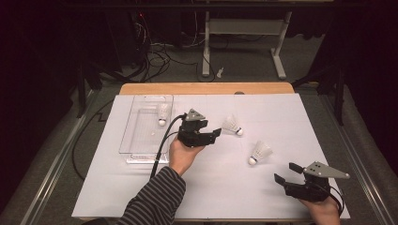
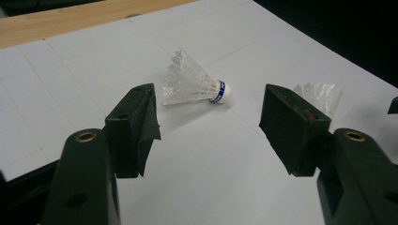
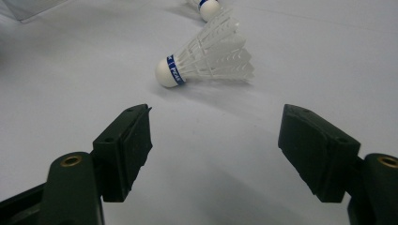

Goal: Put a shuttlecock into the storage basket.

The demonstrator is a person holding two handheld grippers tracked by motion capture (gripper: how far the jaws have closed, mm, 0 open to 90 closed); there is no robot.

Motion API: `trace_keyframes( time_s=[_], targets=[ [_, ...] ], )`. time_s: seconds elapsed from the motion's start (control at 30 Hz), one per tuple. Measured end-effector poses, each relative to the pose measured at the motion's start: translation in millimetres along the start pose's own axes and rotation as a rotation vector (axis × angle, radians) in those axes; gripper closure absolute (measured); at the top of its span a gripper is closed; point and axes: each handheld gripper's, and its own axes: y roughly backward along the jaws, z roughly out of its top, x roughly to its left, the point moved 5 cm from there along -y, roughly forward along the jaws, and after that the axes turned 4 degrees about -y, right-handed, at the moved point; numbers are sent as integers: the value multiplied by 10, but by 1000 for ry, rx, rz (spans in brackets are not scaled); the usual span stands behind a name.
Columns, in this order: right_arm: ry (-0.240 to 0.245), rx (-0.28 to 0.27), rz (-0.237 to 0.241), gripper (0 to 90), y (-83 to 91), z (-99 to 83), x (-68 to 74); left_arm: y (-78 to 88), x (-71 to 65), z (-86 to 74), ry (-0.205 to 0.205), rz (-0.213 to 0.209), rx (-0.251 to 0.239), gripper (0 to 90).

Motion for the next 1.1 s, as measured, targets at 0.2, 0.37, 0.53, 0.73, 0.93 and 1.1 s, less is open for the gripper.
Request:
trace_keyframes(
  time_s=[0.2,0.37,0.53,0.73,0.93,1.1],
  targets=[
    [0,-1,1,264,0,1,-1,-32,0,16,-3,-1,8,376],
    [-1,-2,1,264,1,1,0,-63,26,17,-1,2,16,374],
    [-1,-2,2,264,-1,1,0,-84,40,51,4,8,12,374],
    [-2,-1,2,264,-1,0,1,-119,42,95,1,10,17,375],
    [-6,-1,0,264,1,-1,-3,-154,53,131,4,15,19,375],
    [-4,-3,1,265,3,1,0,-175,39,160,0,14,21,374]
  ],
)
